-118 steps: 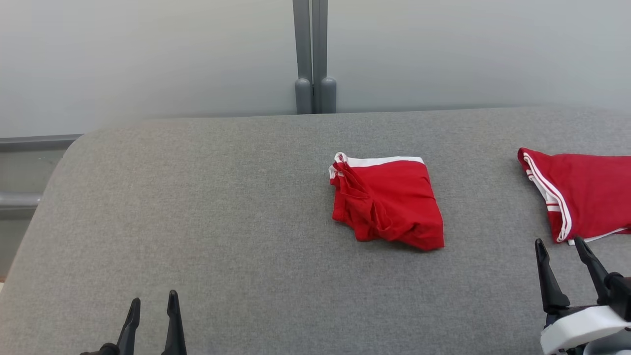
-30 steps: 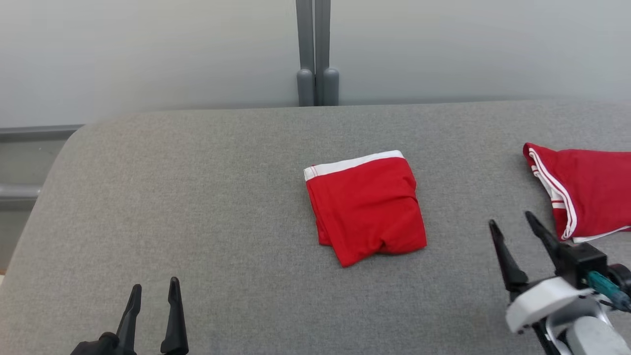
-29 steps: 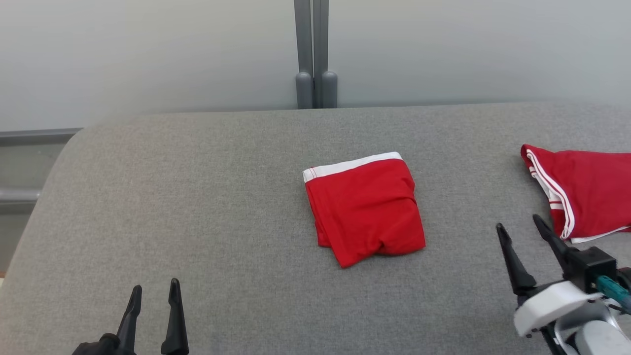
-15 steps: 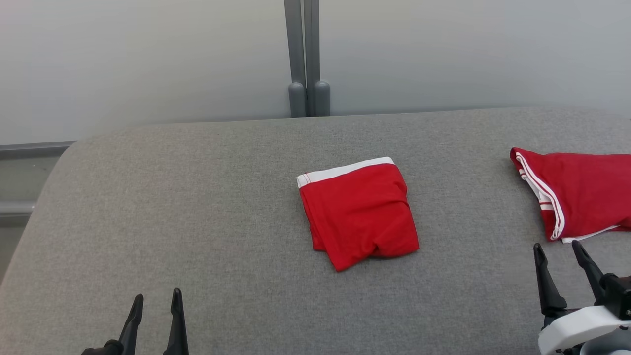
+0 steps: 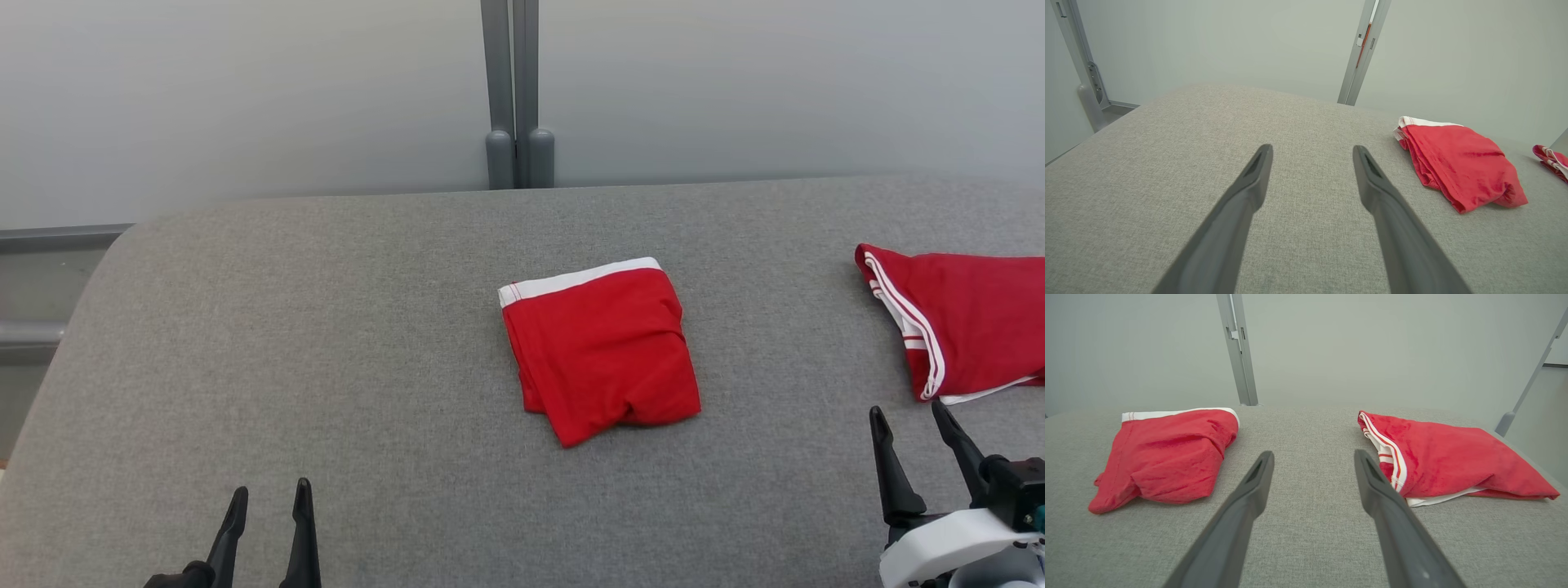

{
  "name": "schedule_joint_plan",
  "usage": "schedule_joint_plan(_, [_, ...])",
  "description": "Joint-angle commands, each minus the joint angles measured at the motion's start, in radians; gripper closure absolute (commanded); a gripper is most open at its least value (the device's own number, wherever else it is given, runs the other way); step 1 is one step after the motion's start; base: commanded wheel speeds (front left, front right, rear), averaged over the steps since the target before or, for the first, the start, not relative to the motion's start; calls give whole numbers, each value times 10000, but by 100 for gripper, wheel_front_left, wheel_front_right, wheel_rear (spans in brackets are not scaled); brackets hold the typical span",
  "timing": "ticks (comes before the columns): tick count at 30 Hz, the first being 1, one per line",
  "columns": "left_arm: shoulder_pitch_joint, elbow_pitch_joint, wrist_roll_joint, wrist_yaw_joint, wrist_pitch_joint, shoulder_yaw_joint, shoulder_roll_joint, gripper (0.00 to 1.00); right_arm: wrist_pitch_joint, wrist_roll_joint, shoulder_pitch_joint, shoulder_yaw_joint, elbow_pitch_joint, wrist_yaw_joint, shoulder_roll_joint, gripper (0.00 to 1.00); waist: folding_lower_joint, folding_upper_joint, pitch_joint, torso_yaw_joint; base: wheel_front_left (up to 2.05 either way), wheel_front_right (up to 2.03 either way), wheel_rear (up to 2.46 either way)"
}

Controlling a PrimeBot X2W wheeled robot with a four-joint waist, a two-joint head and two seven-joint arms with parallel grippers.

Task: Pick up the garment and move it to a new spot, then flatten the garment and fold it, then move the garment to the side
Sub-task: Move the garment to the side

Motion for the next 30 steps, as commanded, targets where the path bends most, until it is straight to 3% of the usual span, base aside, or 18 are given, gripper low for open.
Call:
schedule_joint_plan(1, [-84, 0, 53, -27, -3, 14, 30, 0, -28, 34, -46, 4, 4, -3, -39, 0, -1, 0, -1, 4, 0, 0, 0])
schedule_joint_plan(6, [-52, -14, 14, -28, -3, -4, 30, 0, -28, 33, -68, 82, -41, -3, -26, 0, -1, 0, 51, 35, 0, 0, 0])
schedule_joint_plan(12, [-304, -35, 25, -28, -3, -245, 30, 0, 118, 1217, -1117, 925, 47, -3, 29, 0, -1, 0, 449, 287, 0, 0, 0])
schedule_joint_plan(16, [-719, -36, -105, -29, -3, -481, 30, 0, 2514, 2823, -2792, 1845, 849, -3, -29, 0, -1, 0, 1041, 661, 0, 0, 0])
schedule_joint_plan(20, [-1154, 75, -361, -27, -3, -902, 31, 0, 4990, 3378, -4193, 2389, 1830, -1, -78, 0, -1, 0, 1605, 1200, 0, 0, 0])
schedule_joint_plan(24, [-1445, 165, -596, -28, -3, -1159, 30, 0, 6023, 3074, -5256, 2191, 3085, -3, -77, 0, -1, 0, 1978, 1734, 0, 0, 0])
schedule_joint_plan(30, [-1638, 210, -763, -28, -3, -1323, 27, 0, 6487, 3061, -6131, 1574, 4578, -1, 290, 0, -1, 0, 2273, 2255, 0, 0, 0])
